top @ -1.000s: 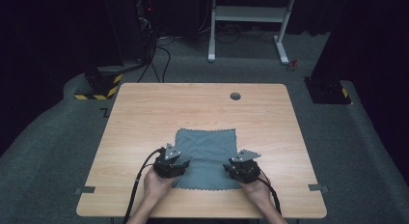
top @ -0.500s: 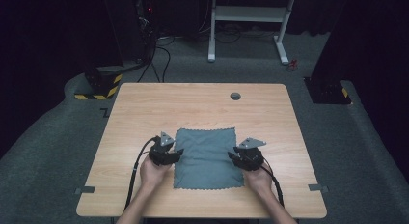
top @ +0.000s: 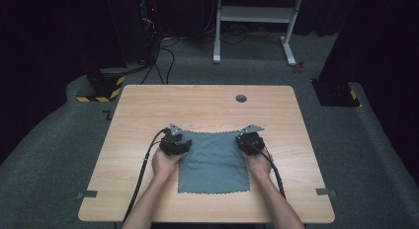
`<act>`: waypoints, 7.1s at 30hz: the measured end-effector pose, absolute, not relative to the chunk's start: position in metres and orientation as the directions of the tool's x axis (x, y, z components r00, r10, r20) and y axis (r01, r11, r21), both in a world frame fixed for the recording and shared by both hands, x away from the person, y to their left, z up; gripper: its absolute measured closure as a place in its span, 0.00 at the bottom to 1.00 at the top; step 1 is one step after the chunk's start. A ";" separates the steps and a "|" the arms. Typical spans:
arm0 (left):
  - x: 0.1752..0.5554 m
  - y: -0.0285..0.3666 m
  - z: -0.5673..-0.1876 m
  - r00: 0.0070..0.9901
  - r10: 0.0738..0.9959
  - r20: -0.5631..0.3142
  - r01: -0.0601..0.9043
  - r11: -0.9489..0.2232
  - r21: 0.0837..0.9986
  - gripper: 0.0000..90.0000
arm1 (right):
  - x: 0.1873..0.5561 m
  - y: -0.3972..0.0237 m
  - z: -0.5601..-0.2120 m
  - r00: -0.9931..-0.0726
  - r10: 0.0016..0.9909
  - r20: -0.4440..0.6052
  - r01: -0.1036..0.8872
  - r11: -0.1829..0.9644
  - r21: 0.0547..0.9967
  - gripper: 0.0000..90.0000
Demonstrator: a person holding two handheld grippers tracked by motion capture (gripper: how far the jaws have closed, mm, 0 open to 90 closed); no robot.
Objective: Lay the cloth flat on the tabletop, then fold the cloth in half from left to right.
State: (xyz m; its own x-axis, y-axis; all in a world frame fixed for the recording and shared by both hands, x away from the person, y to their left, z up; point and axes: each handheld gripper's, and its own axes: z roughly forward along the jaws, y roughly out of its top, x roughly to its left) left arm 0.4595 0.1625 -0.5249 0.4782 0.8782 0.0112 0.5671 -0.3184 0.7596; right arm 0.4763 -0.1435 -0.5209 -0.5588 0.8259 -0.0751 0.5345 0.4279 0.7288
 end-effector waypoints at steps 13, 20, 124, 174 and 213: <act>0.467 0.164 -0.526 0.461 0.888 -0.001 0.579 -0.299 0.759 0.50 | 0.480 -0.149 -0.523 -0.521 0.850 -0.081 0.537 0.400 0.743 0.79; 0.465 0.166 -0.526 0.465 0.885 -0.001 0.576 -0.301 0.760 0.47 | 0.482 -0.157 -0.521 -0.477 0.879 -0.003 0.599 0.327 0.731 0.65; 0.494 0.212 -0.470 0.451 0.883 -0.127 0.626 -0.212 0.750 1.00 | 0.318 0.018 -0.491 -0.935 0.353 -0.029 0.179 0.543 0.820 1.00; 0.517 0.069 -0.482 0.598 0.801 -0.012 0.566 -0.412 0.714 1.00 | 0.312 -0.123 -0.515 -0.819 0.573 0.022 0.352 0.472 0.809 1.00; 0.522 0.017 -0.500 0.625 0.780 -0.003 0.562 -0.448 0.696 0.99 | 0.306 -0.158 -0.519 -0.760 0.650 0.014 0.423 0.479 0.769 0.99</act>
State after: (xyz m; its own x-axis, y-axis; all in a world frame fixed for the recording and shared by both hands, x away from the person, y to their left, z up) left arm 0.5225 0.0166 -0.5003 0.6253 0.7804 -0.0031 0.5621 -0.4475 0.6955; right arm 0.3063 -0.1584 -0.5192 -0.7600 0.6497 0.0140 0.4234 0.4787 0.7691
